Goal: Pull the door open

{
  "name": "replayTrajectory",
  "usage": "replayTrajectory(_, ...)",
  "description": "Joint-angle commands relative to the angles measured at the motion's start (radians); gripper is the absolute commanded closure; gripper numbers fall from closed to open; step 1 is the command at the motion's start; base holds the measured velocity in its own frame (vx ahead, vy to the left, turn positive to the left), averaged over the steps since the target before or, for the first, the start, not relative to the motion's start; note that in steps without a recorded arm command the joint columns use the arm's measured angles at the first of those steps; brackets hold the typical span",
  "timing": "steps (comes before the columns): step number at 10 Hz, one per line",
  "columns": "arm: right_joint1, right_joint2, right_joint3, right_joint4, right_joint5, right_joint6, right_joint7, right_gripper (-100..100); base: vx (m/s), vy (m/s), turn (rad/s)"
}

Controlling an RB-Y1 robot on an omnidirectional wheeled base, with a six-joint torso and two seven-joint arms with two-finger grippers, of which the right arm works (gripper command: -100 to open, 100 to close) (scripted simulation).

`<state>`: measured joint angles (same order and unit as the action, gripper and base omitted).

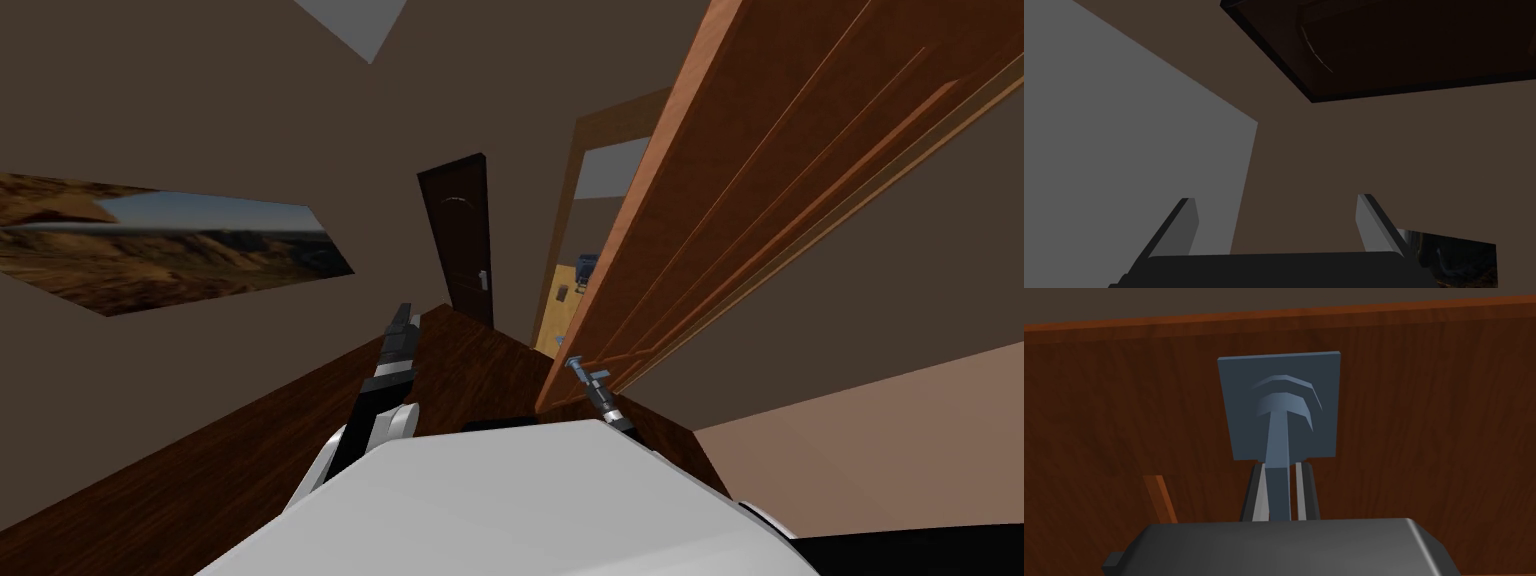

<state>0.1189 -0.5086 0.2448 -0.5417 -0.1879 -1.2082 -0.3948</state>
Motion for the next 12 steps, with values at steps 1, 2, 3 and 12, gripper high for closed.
replayTrajectory(1,-0.018,0.027,0.014,-0.003,0.008,0.024,0.017,100,-0.249,-0.102,0.118)
replayTrajectory(2,-0.018,0.033,0.015,-0.025,0.008,0.045,0.027,100,-0.241,-0.078,0.083)
replayTrajectory(3,-0.017,0.039,0.016,-0.048,0.008,0.067,0.037,100,-0.205,-0.095,0.071)
replayTrajectory(12,-0.014,0.070,0.021,-0.169,0.008,0.181,0.088,100,-0.116,-0.062,0.055)
